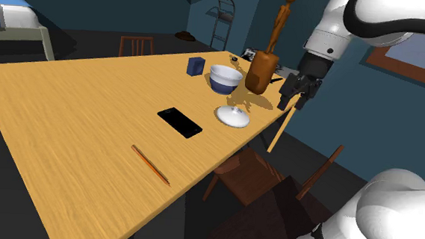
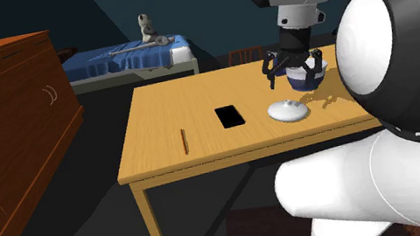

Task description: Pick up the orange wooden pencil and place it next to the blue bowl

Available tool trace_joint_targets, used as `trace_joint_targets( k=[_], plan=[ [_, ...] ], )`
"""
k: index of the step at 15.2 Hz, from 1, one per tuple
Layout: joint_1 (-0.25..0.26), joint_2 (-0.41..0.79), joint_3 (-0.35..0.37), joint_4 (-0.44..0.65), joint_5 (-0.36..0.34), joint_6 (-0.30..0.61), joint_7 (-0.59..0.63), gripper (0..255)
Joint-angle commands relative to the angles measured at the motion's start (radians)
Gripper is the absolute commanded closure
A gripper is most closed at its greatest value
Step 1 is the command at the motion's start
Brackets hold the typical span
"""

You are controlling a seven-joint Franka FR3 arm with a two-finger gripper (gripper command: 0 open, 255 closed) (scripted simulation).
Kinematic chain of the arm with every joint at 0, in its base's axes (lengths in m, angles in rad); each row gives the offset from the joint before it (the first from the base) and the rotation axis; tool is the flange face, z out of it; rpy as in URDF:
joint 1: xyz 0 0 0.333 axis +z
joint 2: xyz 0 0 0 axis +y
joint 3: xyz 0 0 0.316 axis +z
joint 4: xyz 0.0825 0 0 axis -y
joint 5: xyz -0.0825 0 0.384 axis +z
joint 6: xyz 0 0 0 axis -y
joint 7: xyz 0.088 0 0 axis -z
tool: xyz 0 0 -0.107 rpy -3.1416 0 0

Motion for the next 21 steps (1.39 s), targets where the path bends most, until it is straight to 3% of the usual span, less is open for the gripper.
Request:
trace_joint_targets(
  k=[1, 11, 21],
  plan=[
    [0.000, 0.000, 0.000, 0.000, 0.000, 0.000, 0.000, 0],
    [0.102, 0.227, 0.122, 0.004, 0.118, 0.252, 0.051, 0],
    [0.184, 0.516, 0.239, 0.120, 0.178, 0.467, 0.095, 0]
  ],
)
